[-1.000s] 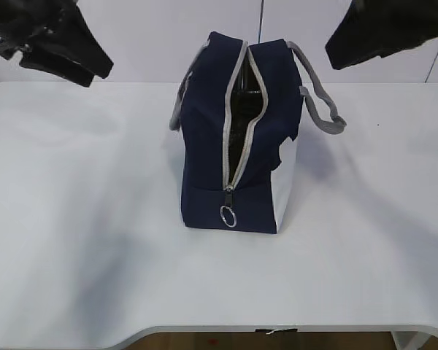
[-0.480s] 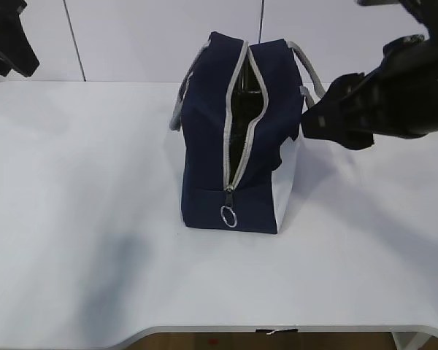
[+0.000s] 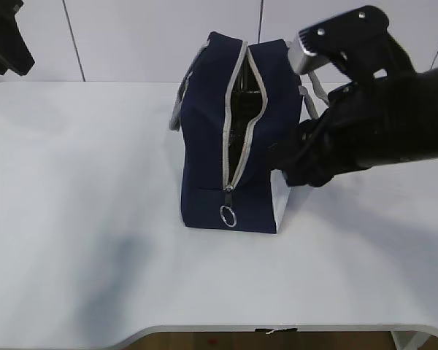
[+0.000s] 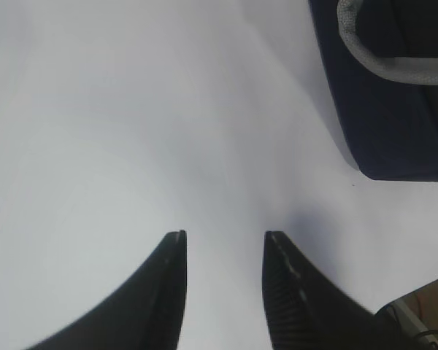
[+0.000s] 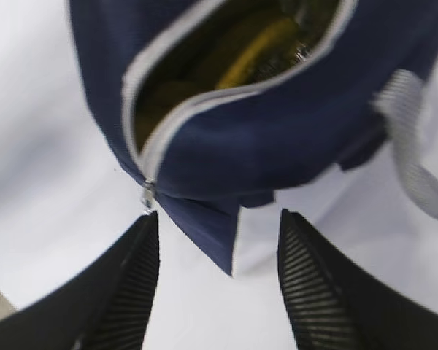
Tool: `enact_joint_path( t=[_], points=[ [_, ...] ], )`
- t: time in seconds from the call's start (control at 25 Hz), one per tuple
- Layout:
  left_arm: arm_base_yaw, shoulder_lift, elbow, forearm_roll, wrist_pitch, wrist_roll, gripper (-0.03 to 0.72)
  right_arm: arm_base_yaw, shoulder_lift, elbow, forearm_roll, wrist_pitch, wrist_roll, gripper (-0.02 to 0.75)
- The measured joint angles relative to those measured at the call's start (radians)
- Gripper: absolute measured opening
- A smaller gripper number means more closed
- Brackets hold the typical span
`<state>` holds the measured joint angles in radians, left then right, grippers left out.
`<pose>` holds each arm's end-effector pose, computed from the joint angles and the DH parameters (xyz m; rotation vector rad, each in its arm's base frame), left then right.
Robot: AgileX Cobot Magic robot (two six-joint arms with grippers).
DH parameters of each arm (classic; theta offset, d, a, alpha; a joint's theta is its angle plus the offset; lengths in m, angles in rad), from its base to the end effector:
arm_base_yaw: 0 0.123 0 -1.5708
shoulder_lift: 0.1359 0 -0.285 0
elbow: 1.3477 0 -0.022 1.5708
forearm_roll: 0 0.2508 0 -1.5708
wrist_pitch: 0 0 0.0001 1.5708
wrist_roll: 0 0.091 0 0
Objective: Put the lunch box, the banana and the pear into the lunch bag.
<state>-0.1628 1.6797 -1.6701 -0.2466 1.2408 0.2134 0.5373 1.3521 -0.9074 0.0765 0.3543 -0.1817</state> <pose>0.3451 -0.0780 0.3599 0.4645 2.6713 -0.3261 0.2461 0.1495 0.2804 -0.7428 2.1707 0.2528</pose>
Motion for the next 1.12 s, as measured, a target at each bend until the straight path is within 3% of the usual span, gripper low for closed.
enact_joint_path(
  t=[0.28, 0.48, 0.88, 1.12],
  points=[
    [0.0, 0.0, 0.0, 0.0, 0.001, 0.0, 0.26, 0.109, -0.011, 0.281, 0.006, -0.489, -0.026, 0.419],
    [0.0, 0.0, 0.0, -0.002, 0.001, 0.0, 0.257, 0.121, -0.001, 0.462, 0.006, -0.801, 0.043, 0.419],
    [0.0, 0.0, 0.0, -0.016, 0.001, 0.0, 0.255, 0.121, 0.26, 0.51, 0.006, -1.102, 0.152, 0.419],
    [0.0, 0.0, 0.0, -0.02, 0.001, -0.003, 0.255, 0.121, 0.425, 0.51, -0.011, -1.367, 0.192, 0.419]
  ],
)
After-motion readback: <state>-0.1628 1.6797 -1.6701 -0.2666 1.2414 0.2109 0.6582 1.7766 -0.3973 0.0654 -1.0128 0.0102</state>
